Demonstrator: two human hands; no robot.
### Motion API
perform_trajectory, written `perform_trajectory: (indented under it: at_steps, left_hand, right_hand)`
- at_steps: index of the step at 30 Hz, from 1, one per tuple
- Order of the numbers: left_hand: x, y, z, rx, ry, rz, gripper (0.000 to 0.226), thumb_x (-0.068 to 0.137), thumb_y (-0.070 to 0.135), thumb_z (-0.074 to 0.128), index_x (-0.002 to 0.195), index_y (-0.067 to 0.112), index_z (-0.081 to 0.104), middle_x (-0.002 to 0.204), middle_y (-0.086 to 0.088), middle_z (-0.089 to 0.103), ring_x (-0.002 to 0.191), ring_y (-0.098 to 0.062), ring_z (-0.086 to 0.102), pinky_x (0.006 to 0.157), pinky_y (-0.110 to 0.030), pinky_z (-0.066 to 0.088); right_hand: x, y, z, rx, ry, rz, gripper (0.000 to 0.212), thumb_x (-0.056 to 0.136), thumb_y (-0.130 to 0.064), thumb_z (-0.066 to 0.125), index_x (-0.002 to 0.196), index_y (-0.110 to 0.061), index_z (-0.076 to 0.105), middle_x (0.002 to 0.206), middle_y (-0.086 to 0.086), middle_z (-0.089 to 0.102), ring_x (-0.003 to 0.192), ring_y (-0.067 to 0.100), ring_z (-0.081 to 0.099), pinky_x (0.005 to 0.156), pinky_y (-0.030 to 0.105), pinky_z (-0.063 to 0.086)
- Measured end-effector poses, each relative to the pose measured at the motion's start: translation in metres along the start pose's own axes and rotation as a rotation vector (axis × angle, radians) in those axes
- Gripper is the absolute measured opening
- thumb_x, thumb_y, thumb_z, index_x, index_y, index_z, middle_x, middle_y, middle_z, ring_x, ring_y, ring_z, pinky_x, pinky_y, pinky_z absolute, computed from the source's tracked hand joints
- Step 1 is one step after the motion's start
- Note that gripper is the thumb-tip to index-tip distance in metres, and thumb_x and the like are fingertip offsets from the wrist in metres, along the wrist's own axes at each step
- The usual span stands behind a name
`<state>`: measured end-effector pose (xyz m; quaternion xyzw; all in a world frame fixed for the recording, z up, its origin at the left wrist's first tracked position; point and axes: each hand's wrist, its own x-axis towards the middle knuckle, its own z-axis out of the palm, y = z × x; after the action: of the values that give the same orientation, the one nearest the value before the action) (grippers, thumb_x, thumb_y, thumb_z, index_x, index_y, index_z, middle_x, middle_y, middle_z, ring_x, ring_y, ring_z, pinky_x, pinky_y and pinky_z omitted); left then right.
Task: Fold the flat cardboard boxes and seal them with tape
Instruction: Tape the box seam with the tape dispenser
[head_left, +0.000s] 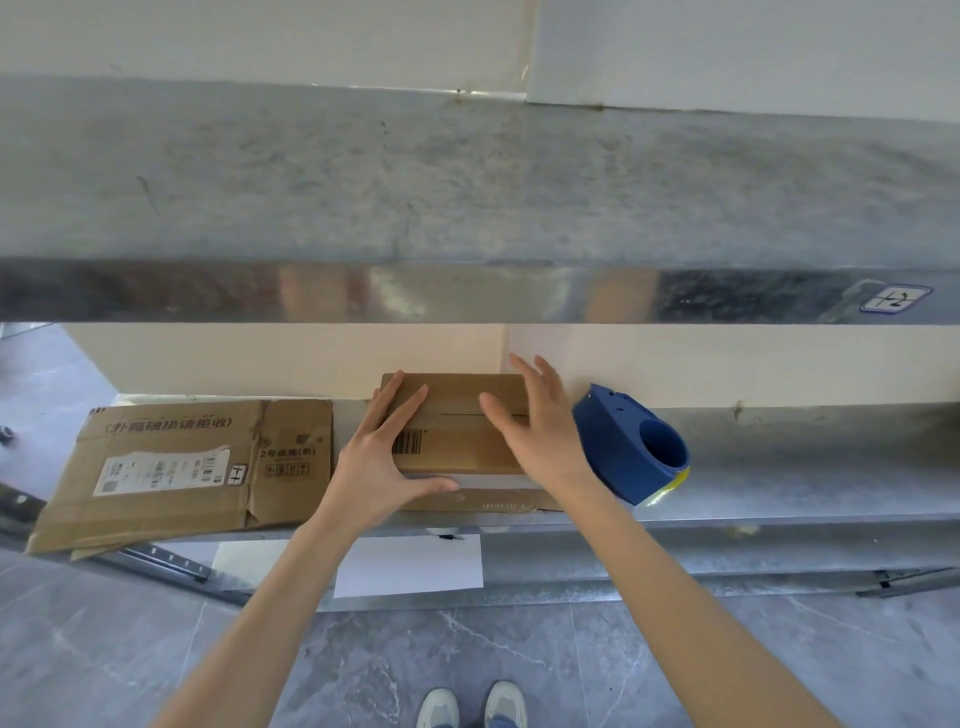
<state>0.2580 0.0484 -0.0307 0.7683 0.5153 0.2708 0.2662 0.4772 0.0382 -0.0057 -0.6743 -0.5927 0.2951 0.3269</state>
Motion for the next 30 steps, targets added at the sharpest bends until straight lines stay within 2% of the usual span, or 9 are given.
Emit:
perform_trajectory:
  at_steps: [2, 6, 9, 12, 16, 18, 22, 27, 30]
  left_hand:
    - [0.000, -0.001, 0.001, -0.080, 0.010, -0.037, 0.120, 0.048, 0.078, 0.078, 0.151, 0.043, 0.029, 0.161, 0.028, -0.004, 0.147, -0.001, 0.015, 0.111, -0.035, 0.033]
    - [-0.001, 0.001, 0.005, -0.167, 0.029, -0.146, 0.124, 0.049, 0.079, 0.077, 0.154, 0.044, 0.020, 0.162, 0.026, -0.004, 0.149, -0.008, 0.017, 0.115, -0.037, 0.032]
    - [0.001, 0.004, 0.002, -0.069, -0.041, -0.190, 0.125, 0.053, 0.088, 0.065, 0.156, 0.042, 0.011, 0.161, 0.027, -0.008, 0.145, -0.013, 0.027, 0.110, -0.037, 0.037]
    - [0.010, 0.010, -0.006, 0.121, -0.081, -0.200, 0.114, 0.063, 0.096, 0.043, 0.155, 0.037, 0.011, 0.160, 0.020, -0.004, 0.140, -0.025, 0.036, 0.107, -0.045, 0.044]
    - [0.018, 0.016, -0.004, 0.276, -0.078, -0.123, 0.097, 0.074, 0.087, 0.033, 0.156, 0.038, 0.014, 0.164, 0.009, -0.008, 0.153, -0.024, 0.000, 0.117, -0.050, 0.028]
    - [0.018, 0.013, -0.001, 0.298, -0.115, -0.068, 0.088, 0.079, 0.083, 0.030, 0.155, 0.045, 0.010, 0.164, 0.013, -0.016, 0.152, -0.019, -0.013, 0.113, -0.050, 0.034]
    - [0.019, 0.010, 0.000, 0.290, -0.121, -0.040, 0.085, 0.079, 0.081, 0.028, 0.154, 0.047, 0.010, 0.164, 0.013, -0.012, 0.152, -0.021, -0.013, 0.109, -0.053, 0.041]
    - [0.018, 0.010, 0.002, 0.361, -0.119, -0.047, 0.089, 0.079, 0.083, 0.022, 0.156, 0.042, 0.007, 0.165, 0.011, -0.011, 0.152, -0.024, -0.010, 0.106, -0.050, 0.043]
    - [0.016, 0.010, 0.001, 0.414, -0.098, -0.006, 0.087, 0.083, 0.084, 0.020, 0.156, 0.040, 0.004, 0.166, 0.007, -0.009, 0.152, -0.026, -0.012, 0.118, -0.050, 0.027]
  right_hand:
    - [0.002, -0.001, 0.008, -0.197, -0.052, 0.053, 0.075, 0.090, -0.072, 0.042, 0.154, -0.041, 0.019, 0.165, -0.012, -0.006, 0.152, 0.014, -0.007, 0.112, 0.044, 0.032]
    - [0.002, 0.004, 0.019, -0.480, -0.041, 0.060, 0.080, 0.088, -0.079, 0.025, 0.156, -0.041, 0.007, 0.166, -0.006, -0.012, 0.152, 0.025, -0.009, 0.105, 0.047, 0.044]
    - [0.006, 0.006, 0.017, -0.622, -0.078, 0.021, 0.082, 0.089, -0.078, 0.014, 0.158, -0.035, 0.001, 0.166, 0.001, -0.011, 0.152, 0.030, -0.014, 0.121, 0.052, 0.012]
    - [0.012, 0.003, 0.010, -0.766, -0.099, -0.056, 0.085, 0.089, -0.074, 0.004, 0.159, -0.025, -0.003, 0.165, 0.005, -0.015, 0.150, 0.028, -0.022, 0.117, 0.049, -0.016]
    - [0.013, 0.001, 0.007, -0.750, -0.147, -0.245, 0.069, 0.095, -0.062, 0.003, 0.158, -0.034, -0.002, 0.167, -0.002, -0.009, 0.152, 0.026, -0.016, 0.122, 0.054, -0.003]
    - [0.013, 0.001, 0.008, -0.722, -0.189, -0.293, 0.063, 0.095, -0.061, -0.002, 0.155, -0.044, -0.001, 0.167, -0.005, -0.001, 0.153, 0.026, -0.008, 0.122, 0.055, 0.002]
    - [0.015, 0.005, 0.009, -0.758, -0.235, -0.287, 0.068, 0.088, -0.072, -0.013, 0.152, -0.051, -0.006, 0.167, -0.007, -0.004, 0.153, 0.026, -0.005, 0.121, 0.055, -0.002]
    - [0.014, 0.004, 0.009, -0.765, -0.235, -0.289, 0.069, 0.087, -0.072, -0.011, 0.153, -0.049, -0.009, 0.167, -0.006, -0.006, 0.153, 0.027, -0.005, 0.121, 0.056, -0.002]
    - [0.013, 0.004, 0.005, -0.719, -0.240, -0.310, 0.065, 0.089, -0.071, -0.007, 0.150, -0.052, -0.013, 0.166, -0.008, -0.008, 0.153, 0.024, -0.008, 0.121, 0.056, -0.003]
